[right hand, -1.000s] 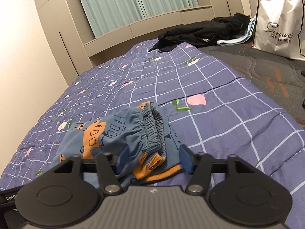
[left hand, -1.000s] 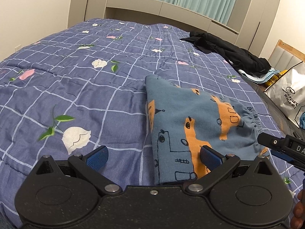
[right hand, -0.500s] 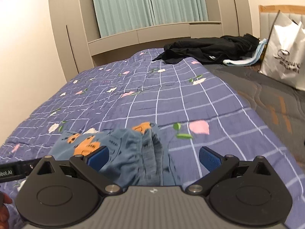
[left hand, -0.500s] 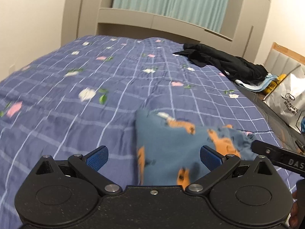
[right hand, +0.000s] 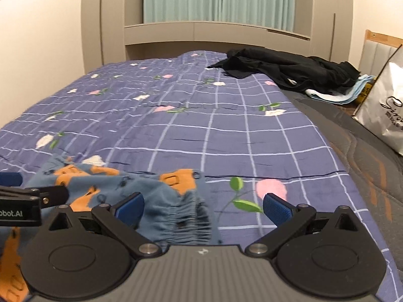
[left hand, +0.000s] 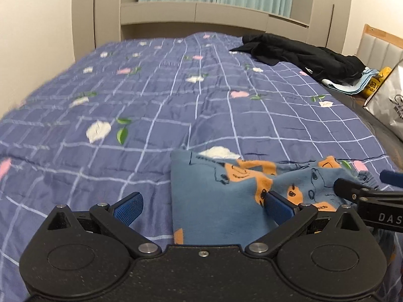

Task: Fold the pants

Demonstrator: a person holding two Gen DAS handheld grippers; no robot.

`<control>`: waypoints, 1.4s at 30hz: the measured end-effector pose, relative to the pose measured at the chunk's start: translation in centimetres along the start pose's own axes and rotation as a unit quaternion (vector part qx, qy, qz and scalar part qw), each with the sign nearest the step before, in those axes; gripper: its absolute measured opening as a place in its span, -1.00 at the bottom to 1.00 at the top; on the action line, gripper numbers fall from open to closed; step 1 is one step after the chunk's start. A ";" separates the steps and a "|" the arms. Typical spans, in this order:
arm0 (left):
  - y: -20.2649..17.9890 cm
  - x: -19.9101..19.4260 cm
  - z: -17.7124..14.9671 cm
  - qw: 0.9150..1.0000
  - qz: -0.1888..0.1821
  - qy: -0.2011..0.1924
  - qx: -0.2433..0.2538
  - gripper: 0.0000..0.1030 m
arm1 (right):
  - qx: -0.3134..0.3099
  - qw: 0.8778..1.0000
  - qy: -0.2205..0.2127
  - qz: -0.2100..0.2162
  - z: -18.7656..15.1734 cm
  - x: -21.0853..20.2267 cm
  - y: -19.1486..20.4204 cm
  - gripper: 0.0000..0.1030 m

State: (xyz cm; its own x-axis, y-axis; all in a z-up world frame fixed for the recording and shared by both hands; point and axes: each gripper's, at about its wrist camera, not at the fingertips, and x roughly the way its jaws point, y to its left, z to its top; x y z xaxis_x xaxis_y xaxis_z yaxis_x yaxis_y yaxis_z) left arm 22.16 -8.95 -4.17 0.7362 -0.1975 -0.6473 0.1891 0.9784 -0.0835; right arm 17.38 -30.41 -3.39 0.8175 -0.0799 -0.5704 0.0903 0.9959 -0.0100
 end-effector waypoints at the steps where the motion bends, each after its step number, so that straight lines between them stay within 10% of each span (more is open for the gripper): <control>1: 0.2 0.2 0.0 1.000 -0.004 0.003 -0.007 0.99 | 0.003 1.000 0.002 0.001 0.0 0.2 -0.3 1.00; 42: 1.5 -4.0 -4.2 0.999 0.005 -0.028 -0.038 0.99 | 0.002 1.000 -0.004 0.026 -4.1 -3.7 1.0 1.00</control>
State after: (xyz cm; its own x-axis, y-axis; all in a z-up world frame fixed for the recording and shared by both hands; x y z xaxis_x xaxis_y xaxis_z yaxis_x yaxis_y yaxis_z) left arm 16.78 -6.44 -4.90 0.7737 -0.1883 -0.6049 0.1327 0.9818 -0.1359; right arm 12.13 -28.94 -4.63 0.8261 -0.0284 -0.5628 0.0498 0.9985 0.0227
